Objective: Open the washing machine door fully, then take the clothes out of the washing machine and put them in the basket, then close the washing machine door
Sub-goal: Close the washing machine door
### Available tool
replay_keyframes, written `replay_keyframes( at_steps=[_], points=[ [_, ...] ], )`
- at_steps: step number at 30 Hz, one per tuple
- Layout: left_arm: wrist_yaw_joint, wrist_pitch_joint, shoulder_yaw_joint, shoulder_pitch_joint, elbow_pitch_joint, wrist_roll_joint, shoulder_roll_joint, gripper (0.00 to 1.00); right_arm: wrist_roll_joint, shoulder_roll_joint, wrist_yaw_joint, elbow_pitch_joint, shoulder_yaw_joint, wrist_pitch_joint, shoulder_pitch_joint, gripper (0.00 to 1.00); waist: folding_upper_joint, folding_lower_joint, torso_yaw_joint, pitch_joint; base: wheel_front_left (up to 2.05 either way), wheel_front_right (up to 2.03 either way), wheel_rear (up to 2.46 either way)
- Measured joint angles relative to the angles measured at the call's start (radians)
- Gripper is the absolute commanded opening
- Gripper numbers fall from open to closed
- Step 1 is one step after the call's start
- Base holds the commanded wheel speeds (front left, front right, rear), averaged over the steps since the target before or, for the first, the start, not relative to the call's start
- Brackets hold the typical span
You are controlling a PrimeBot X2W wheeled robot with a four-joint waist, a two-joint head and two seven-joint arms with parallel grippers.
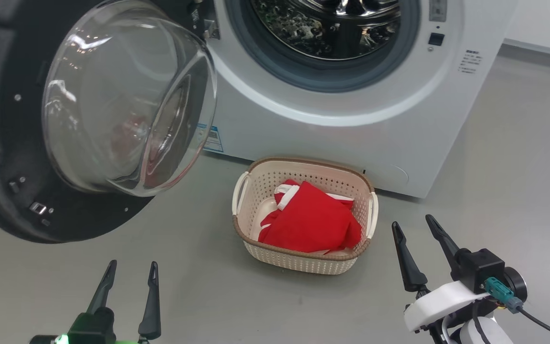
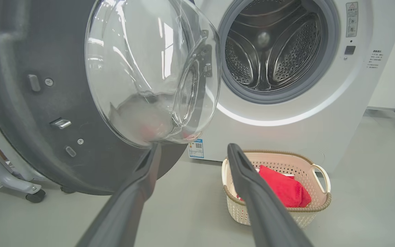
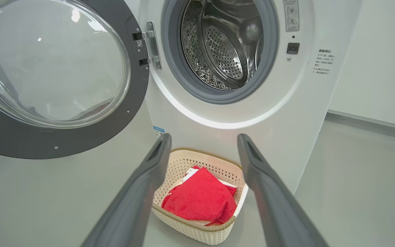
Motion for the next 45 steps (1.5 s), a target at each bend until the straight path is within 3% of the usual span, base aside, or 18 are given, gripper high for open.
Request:
replay_keyframes(
  at_steps=[15,36,37,39,40,41,42,43,44,45],
  points=[
    [0.009,-0.006,0.012,0.002,0.022,-0.021,0.000,1.00,0.000,0.001,0.007,0.021,0.030,0.000,0.017,1.00,0.0000,0.0000,0.172,-0.030,0.00,0.00,0.00],
    [0.011,-0.015,0.025,0.005,0.016,-0.029,0.001,1.00,0.000,0.003,0.011,0.032,0.050,0.000,0.019,1.00,0.0000,0.0000,0.186,-0.048,0.00,0.00,0.00],
    [0.011,-0.015,0.025,0.005,0.016,-0.029,0.001,0.96,0.000,0.003,0.011,0.032,0.050,0.000,0.019,1.00,0.0000,0.0000,0.186,-0.048,0.00,0.00,0.00],
    [0.011,-0.015,0.025,0.006,0.016,-0.029,0.001,0.67,0.000,0.003,0.011,0.032,0.051,0.000,0.019,1.00,0.0000,0.0000,0.186,-0.047,0.00,0.00,0.00],
    [0.011,-0.015,0.025,0.006,0.016,-0.029,0.001,0.59,0.000,0.003,0.011,0.032,0.051,0.000,0.019,1.00,0.0000,0.0000,0.186,-0.046,0.00,0.00,0.00],
    [0.011,-0.015,0.025,0.006,0.016,-0.030,0.001,0.36,0.000,0.003,0.011,0.032,0.051,0.000,0.019,1.00,0.0000,0.0000,0.185,-0.046,0.00,0.00,0.00],
    [0.011,-0.015,0.025,0.006,0.016,-0.030,0.001,0.36,0.000,0.003,0.011,0.032,0.051,0.000,0.019,1.00,0.0000,0.0000,0.185,-0.045,0.00,0.00,0.00],
    [0.011,-0.015,0.025,0.006,0.016,-0.030,0.001,0.17,0.000,0.003,0.011,0.032,0.051,0.000,0.019,1.00,0.0000,0.0000,0.185,-0.045,0.00,0.00,0.00],
    [0.011,-0.016,0.025,0.006,0.016,-0.030,0.001,0.05,0.000,0.003,0.011,0.032,0.051,0.000,0.019,1.00,0.0000,0.0000,0.185,-0.044,0.00,0.00,0.00],
    [0.011,-0.016,0.025,0.006,0.016,-0.030,0.001,0.00,0.000,0.003,0.011,0.032,0.051,0.000,0.019,1.00,0.0000,0.0000,0.185,-0.044,0.00,0.00,0.00]
  ],
)
